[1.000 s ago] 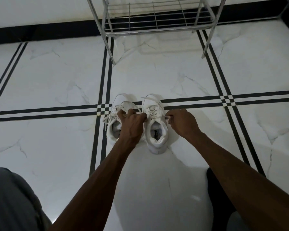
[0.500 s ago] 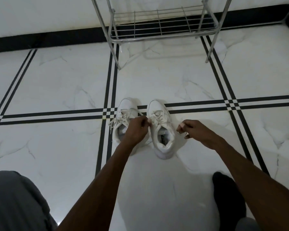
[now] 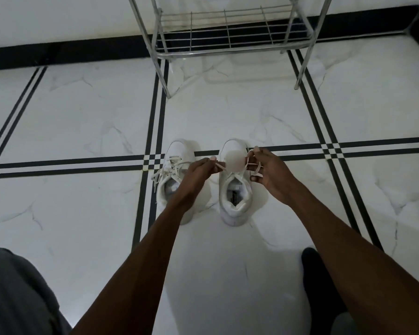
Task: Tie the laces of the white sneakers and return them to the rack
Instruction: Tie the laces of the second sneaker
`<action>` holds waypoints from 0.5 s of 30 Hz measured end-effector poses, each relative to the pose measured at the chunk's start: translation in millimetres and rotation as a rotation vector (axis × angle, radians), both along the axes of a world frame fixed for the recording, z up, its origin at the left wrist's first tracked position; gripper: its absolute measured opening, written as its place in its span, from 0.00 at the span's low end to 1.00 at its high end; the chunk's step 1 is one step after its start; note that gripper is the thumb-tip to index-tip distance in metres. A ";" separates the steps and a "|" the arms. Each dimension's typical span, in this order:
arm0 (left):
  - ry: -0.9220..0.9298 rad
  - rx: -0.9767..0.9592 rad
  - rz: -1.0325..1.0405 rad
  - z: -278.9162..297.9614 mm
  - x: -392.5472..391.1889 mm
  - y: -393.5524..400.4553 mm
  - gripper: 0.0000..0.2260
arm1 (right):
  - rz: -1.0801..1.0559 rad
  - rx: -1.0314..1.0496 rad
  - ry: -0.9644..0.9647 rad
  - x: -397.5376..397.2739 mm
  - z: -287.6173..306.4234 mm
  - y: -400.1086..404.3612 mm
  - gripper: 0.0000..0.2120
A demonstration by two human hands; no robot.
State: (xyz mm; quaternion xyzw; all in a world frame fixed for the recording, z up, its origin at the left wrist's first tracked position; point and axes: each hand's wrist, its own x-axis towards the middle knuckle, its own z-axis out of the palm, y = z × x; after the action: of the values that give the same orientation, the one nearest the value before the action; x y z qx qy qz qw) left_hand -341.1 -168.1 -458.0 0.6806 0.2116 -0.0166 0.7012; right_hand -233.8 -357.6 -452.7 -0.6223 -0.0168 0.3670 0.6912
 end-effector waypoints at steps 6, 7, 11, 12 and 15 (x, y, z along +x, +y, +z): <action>-0.089 -0.065 -0.030 14.2 21.2 7.8 0.17 | 0.080 -0.086 -0.124 4.9 0.2 5.7 0.15; -0.084 -0.057 -0.045 13.9 24.5 4.8 0.15 | 0.086 -0.099 -0.147 5.1 -0.3 7.1 0.18; -0.074 0.015 -0.105 15.4 31.2 -13.2 0.11 | 0.102 -0.137 -0.171 4.9 -0.6 10.1 0.20; -0.082 0.047 -0.118 15.3 31.6 -15.2 0.11 | 0.099 -0.140 -0.165 5.3 -1.1 10.5 0.19; -0.098 0.113 -0.129 9.7 31.3 -9.0 0.11 | 0.013 -0.163 -0.127 7.6 -4.0 12.2 0.13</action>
State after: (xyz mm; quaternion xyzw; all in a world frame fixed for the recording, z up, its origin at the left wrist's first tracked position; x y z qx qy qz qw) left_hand -309.8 -177.1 -448.3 0.7312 0.1334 -0.0165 0.6688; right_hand -226.2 -345.4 -456.7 -0.6984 -0.0346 0.3314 0.6334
